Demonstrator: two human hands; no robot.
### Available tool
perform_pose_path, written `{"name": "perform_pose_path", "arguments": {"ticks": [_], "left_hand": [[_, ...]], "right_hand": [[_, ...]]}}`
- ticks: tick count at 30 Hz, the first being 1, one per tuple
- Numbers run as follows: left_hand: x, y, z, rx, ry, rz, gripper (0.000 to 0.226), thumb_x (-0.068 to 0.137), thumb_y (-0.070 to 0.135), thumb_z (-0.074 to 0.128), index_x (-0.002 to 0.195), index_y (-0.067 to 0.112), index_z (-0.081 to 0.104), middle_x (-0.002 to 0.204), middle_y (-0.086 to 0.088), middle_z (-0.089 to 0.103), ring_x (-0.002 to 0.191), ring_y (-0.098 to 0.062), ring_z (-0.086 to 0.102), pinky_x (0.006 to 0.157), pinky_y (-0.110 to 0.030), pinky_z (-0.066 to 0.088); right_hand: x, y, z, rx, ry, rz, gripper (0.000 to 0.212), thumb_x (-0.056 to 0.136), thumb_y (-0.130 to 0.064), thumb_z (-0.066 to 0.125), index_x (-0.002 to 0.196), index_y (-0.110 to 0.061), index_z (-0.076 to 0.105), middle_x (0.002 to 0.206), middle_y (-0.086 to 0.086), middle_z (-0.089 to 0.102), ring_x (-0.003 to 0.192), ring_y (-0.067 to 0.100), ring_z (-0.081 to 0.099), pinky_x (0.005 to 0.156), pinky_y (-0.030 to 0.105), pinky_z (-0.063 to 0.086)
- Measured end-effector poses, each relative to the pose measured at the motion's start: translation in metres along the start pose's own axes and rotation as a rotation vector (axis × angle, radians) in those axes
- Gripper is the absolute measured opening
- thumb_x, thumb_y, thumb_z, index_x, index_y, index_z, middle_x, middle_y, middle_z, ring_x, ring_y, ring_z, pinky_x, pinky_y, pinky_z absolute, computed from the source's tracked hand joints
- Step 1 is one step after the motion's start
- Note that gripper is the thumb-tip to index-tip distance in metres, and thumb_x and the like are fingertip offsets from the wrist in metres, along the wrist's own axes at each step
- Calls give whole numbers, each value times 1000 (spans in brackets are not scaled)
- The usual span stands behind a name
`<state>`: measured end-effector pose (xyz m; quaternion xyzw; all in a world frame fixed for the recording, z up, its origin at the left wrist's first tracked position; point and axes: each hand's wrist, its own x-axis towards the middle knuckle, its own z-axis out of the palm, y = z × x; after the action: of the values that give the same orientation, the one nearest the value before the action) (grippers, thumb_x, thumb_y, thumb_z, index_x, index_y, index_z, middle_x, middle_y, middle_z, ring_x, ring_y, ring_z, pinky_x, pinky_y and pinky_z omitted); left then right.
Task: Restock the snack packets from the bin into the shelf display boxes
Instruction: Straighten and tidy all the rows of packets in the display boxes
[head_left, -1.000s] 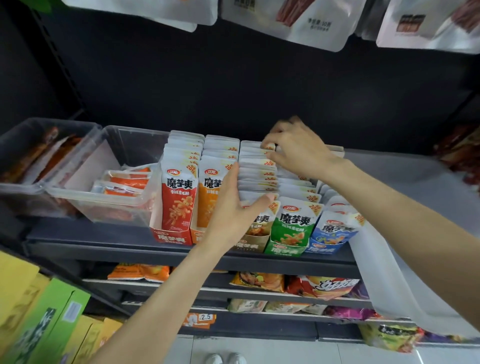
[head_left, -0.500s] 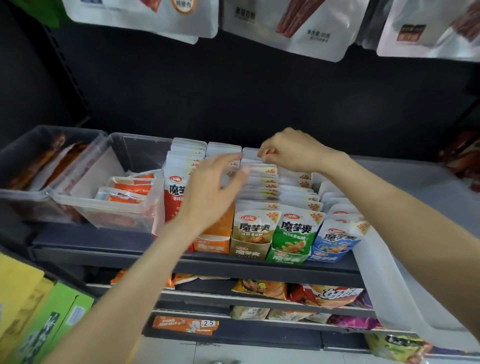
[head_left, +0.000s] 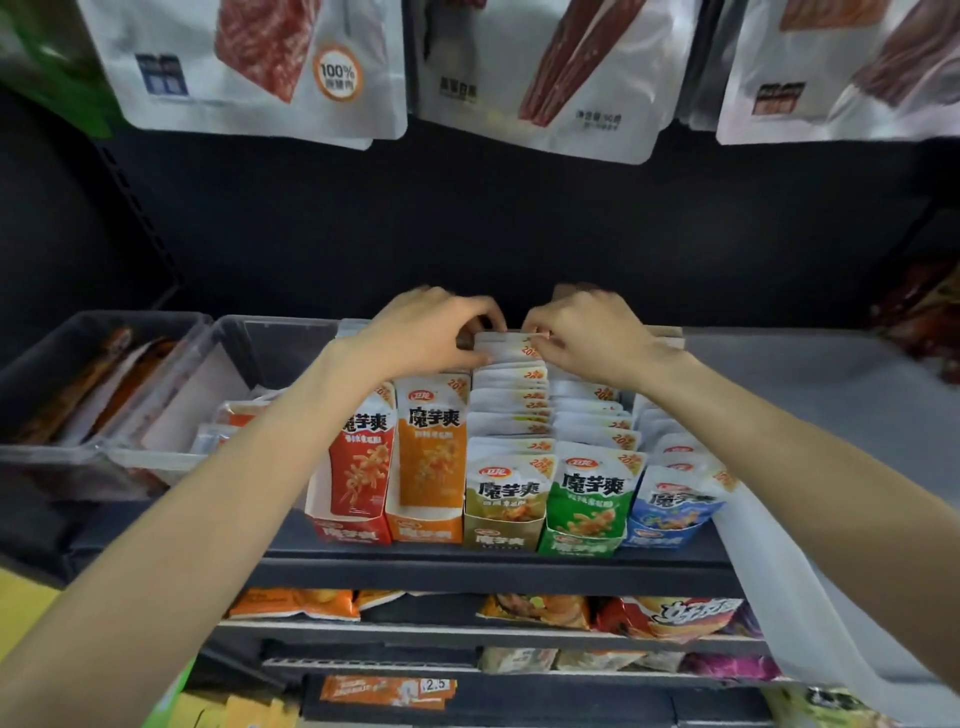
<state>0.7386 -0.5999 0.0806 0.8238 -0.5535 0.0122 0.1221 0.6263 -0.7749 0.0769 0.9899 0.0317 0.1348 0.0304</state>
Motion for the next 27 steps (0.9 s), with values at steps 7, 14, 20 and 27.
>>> {"name": "perform_pose_path", "arguments": {"ticks": [7, 14, 20, 27], "left_hand": [[-6, -2, 28, 292, 460, 184, 13, 87, 21, 61, 98, 18, 67, 83, -1, 69, 86, -23, 64, 80, -38, 49], [-14, -16, 32, 273, 418, 290, 32, 91, 35, 45, 97, 21, 73, 94, 5, 69, 91, -16, 53, 78, -30, 34], [-17, -8, 24, 351, 352, 291, 39, 87, 40, 40, 99, 20, 72, 86, 3, 67, 83, -20, 56, 70, -31, 37], [-20, -3, 18, 372, 307, 385, 31, 87, 30, 44, 89, 22, 73, 83, 4, 68, 75, -19, 61, 69, -26, 29]], "right_hand": [[-6, 19, -11, 167, 82, 36, 23, 96, -25, 52, 113, -22, 66, 111, -3, 67, 109, 19, 54, 82, 36, 46], [6, 12, 6, 102, -38, 14, 26, 93, -32, 56, 117, -25, 64, 112, 0, 65, 112, 22, 52, 87, 36, 43], [7, 6, 6, 57, 17, -79, 15, 92, -23, 58, 99, -17, 69, 96, -1, 69, 105, 20, 54, 79, 34, 41], [4, 3, 8, -151, 351, -213, 19, 84, -17, 53, 73, -15, 68, 66, -1, 64, 71, 23, 60, 69, 33, 48]]}}
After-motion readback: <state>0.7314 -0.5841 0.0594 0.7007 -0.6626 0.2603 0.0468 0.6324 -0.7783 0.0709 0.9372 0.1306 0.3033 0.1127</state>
